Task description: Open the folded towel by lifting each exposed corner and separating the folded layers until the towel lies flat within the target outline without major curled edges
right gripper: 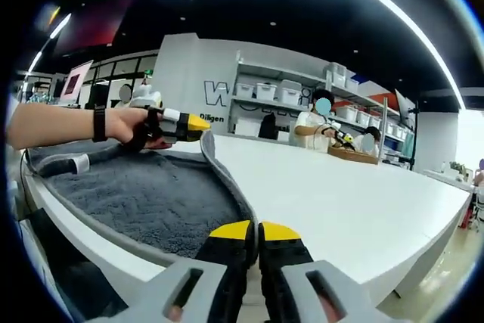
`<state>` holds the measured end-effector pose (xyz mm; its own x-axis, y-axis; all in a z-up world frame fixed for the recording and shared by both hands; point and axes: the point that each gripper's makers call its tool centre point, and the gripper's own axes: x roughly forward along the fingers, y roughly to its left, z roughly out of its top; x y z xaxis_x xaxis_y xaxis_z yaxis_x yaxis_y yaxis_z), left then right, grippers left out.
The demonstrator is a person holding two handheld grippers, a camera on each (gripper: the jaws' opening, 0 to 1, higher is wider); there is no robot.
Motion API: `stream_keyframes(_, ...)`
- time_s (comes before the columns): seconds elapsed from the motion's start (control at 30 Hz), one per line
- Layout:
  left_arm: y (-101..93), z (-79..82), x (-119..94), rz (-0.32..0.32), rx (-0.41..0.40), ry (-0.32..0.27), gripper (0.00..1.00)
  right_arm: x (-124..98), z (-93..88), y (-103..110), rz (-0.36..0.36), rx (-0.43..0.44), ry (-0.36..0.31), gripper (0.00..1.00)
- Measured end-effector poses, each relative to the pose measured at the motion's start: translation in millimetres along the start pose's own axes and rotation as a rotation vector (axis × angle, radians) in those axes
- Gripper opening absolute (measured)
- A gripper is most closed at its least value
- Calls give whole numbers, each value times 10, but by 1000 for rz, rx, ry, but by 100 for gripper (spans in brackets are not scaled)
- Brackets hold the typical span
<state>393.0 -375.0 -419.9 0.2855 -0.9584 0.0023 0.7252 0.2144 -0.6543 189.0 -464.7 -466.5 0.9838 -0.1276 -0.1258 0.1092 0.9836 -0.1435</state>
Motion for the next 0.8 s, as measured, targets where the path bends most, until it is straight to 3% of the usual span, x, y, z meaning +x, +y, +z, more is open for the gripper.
stream_keyframes(0.4,-73,-32,86,-11,10,-22,17,-33,-35,-85,-42,7,12,5)
stream_keyframes(0.47,-97,-62,120,-17,0,-26,18,-44,15,-67,-29,13,-14,4)
stream_keyframes(0.53,-34,-2,198,-16,0,-19,19,-66,51,-81,-40,-23,-24,4)
stream_keyframes(0.67,-38,42,257,-18,-5,-45,20,-104,134,-74,-28,-17,-57,3)
stream_keyframes(0.8,-79,54,311,-31,5,-50,27,-103,155,-75,-28,-21,-61,3)
